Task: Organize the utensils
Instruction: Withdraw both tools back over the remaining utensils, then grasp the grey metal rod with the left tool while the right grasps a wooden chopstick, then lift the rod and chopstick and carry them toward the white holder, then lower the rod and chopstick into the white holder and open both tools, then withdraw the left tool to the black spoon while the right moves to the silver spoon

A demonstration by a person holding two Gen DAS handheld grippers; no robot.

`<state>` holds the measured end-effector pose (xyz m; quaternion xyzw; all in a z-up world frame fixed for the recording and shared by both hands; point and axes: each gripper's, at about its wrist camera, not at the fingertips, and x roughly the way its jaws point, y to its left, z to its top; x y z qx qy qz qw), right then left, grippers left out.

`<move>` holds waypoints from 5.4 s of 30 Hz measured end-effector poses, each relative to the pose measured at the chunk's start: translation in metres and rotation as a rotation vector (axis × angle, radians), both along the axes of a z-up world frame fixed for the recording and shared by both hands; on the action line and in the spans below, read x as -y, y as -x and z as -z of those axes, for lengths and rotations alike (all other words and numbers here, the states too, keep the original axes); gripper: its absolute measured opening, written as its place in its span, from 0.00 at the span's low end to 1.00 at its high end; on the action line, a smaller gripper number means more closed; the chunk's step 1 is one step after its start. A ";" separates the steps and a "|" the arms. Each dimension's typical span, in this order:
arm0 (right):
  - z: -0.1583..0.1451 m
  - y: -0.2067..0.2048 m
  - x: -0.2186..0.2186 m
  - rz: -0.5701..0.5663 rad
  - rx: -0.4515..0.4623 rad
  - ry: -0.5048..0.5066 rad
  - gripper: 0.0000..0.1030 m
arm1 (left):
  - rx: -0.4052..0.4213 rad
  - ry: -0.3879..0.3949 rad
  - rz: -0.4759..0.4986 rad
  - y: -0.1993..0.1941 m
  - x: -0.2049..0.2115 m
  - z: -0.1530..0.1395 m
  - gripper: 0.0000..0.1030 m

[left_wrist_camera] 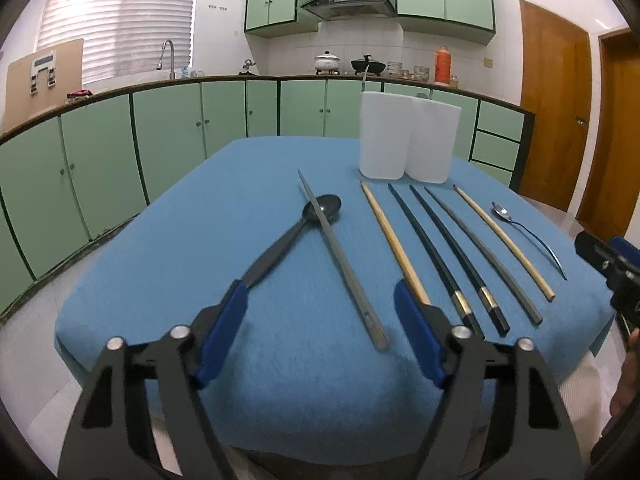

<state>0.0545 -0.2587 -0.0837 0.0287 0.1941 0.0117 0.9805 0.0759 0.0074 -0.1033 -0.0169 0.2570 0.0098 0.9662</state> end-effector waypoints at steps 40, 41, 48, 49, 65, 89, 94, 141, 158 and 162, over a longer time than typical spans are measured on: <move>0.042 0.003 -0.027 -0.103 -0.082 0.034 0.24 | 0.057 -0.020 -0.017 0.011 0.025 0.022 0.15; 0.042 0.003 -0.027 -0.100 -0.078 0.032 0.23 | 0.056 -0.018 -0.017 0.011 0.025 0.021 0.15; 0.044 0.001 -0.030 -0.099 -0.075 0.053 0.07 | 0.043 -0.005 -0.012 0.008 0.022 0.018 0.06; 0.044 0.001 -0.030 -0.098 -0.076 0.056 0.07 | 0.040 -0.003 -0.008 0.008 0.022 0.018 0.06; -0.021 0.000 -0.007 -0.117 0.004 0.009 0.07 | 0.152 -0.001 -0.002 0.012 0.012 -0.046 0.06; -0.154 -0.091 0.009 -0.271 0.063 -0.008 0.07 | 0.295 0.067 0.102 -0.081 0.001 -0.174 0.06; -0.175 -0.109 0.010 -0.315 0.055 -0.027 0.07 | 0.280 0.099 0.122 -0.097 -0.001 -0.187 0.06; -0.176 -0.290 0.006 -0.242 -0.040 -0.110 0.07 | 0.188 0.054 0.140 -0.282 0.052 -0.183 0.06; -0.169 -0.279 0.035 -0.152 -0.030 -0.114 0.42 | 0.208 0.088 0.130 -0.265 0.027 -0.190 0.53; -0.168 -0.264 0.040 -0.146 -0.014 -0.108 0.45 | 0.221 0.093 0.122 -0.249 0.018 -0.189 0.61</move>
